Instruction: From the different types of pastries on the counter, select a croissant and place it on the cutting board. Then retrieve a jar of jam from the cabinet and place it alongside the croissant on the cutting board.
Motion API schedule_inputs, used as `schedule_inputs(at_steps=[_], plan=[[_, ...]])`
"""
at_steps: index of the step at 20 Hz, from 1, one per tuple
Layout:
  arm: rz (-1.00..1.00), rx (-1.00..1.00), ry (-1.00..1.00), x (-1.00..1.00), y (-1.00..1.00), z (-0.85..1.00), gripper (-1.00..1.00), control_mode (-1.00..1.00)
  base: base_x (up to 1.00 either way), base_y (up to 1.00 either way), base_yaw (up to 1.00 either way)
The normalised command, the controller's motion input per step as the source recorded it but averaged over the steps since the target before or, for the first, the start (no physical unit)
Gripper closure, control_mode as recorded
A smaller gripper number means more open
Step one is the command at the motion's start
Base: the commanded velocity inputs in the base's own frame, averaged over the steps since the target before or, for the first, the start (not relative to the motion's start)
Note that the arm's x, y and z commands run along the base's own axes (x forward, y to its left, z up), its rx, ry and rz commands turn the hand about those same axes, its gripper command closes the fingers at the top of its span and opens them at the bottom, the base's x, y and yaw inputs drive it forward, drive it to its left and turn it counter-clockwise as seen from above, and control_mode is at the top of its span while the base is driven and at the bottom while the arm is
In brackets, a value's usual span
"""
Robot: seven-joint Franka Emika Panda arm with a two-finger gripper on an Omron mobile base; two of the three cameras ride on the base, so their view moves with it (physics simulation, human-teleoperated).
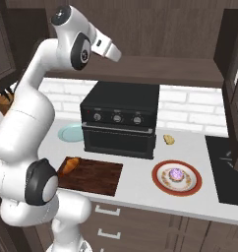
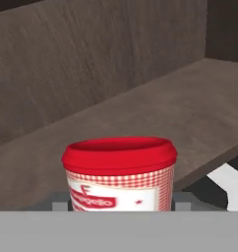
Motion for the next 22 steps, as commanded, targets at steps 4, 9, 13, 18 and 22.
schedule_inputs(at_steps=[4, 9, 13, 18, 22], plan=[[0.02, -0.02, -0.12, -1.00, 0.25, 0.03, 1.00, -1.00, 0.00, 0.00, 0.00], [0.00, -0.02, -0.04, -0.48, 0.22, -0.38, 1.00, -1.00, 0.00, 0.00, 0.00], [0.00, -0.06, -0.23, -0.55, 0.05, -0.14, 1.00, -1.00, 0.00, 0.00, 0.00], [0.00, -0.02, -0.15, -0.79, 0.00, -0.12, 1.00, -1.00, 0.00, 0.00, 0.00], [0.00, 0.00, 0.00, -0.53, 0.00, -0.21, 1.00, -1.00, 0.00, 0.00, 0.00]])
